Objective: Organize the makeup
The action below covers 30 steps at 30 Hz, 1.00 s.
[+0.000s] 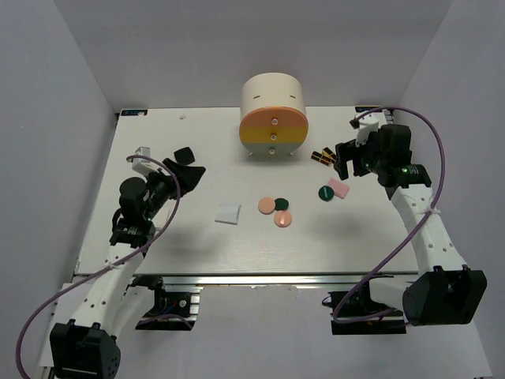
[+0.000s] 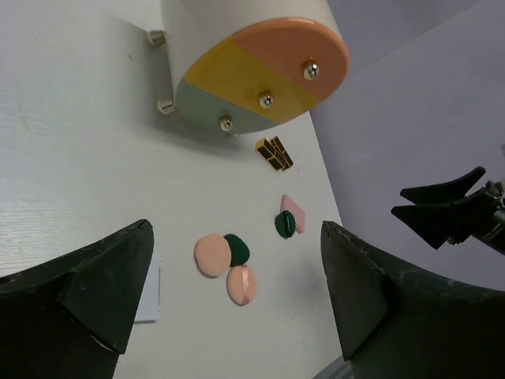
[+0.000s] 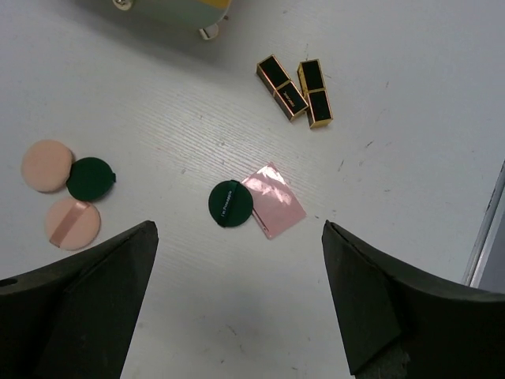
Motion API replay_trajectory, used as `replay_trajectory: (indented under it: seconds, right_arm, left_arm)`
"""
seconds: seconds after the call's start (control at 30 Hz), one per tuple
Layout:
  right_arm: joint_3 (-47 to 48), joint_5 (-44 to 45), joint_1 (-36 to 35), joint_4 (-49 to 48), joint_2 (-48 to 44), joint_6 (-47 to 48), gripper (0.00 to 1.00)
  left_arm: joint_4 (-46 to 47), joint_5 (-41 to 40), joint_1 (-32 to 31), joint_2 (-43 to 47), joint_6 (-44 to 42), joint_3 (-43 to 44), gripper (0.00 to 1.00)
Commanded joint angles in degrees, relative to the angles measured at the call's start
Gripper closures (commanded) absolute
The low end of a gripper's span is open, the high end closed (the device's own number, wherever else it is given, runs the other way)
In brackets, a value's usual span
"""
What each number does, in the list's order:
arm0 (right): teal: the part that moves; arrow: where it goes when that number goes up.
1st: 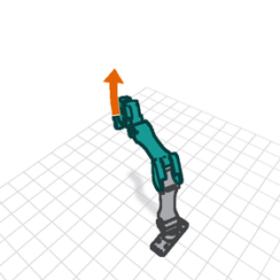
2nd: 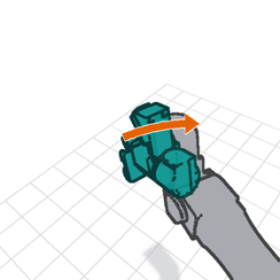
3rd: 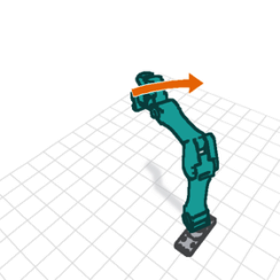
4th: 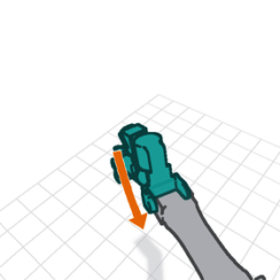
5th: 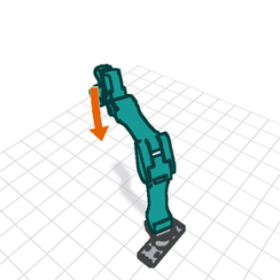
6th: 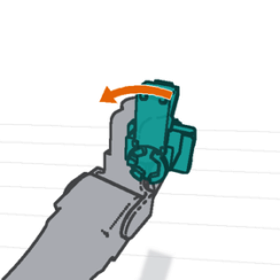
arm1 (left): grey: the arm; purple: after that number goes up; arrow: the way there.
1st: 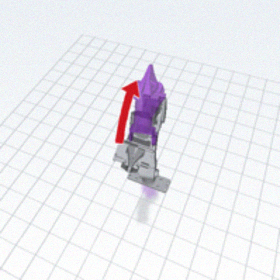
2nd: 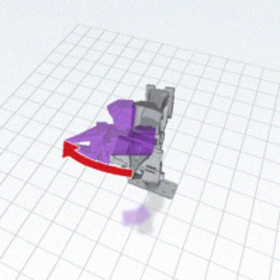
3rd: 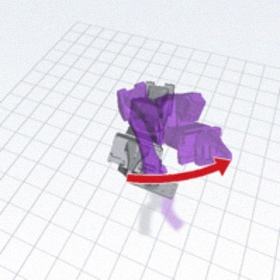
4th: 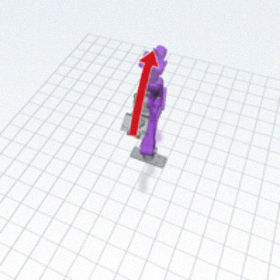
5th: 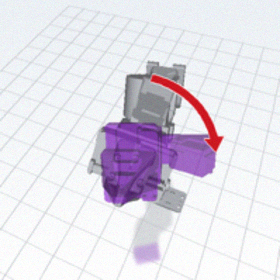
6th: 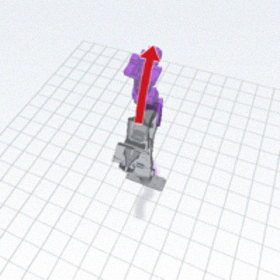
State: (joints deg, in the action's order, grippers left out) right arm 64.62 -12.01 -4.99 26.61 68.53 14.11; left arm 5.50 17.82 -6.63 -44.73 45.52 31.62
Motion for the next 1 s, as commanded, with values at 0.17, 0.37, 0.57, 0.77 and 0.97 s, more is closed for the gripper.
replay_trajectory:
  seconds: [0.17, 0.37, 0.57, 0.77, 0.97]
  right_arm:
    - [-1.2, -14.6, -0.1, 4.1, -2.6, 18.8, 0.11]
    - [-4.5, -23.7, -0.1, 0.7, -5.2, 19.3, 0.11]
    - [-11.4, -26.7, -0.2, -11.5, -9.8, 14.4, 0.11]
    - [-10.2, -16.7, 0.0, -13.4, -7.1, 9.1, 0.11]
    - [-12.3, -13.7, 0.2, -19.7, -8.3, 0.5, 0.44]
  left_arm:
    - [9.4, -4.3, -12.5, -10.4, 4.0, 3.1, 0.52]
    - [17.2, -12.2, -22.8, -19.7, 4.9, 6.5, 0.56]
    - [14.6, -15.8, -27.9, -31.9, 7.5, 15.5, 0.32]
    - [17.5, -25.1, -35.3, -37.3, 0.1, 22.2, 0.08]
    - [26.8, -26.1, -36.1, -44.9, 8.4, 23.9, 0.12]
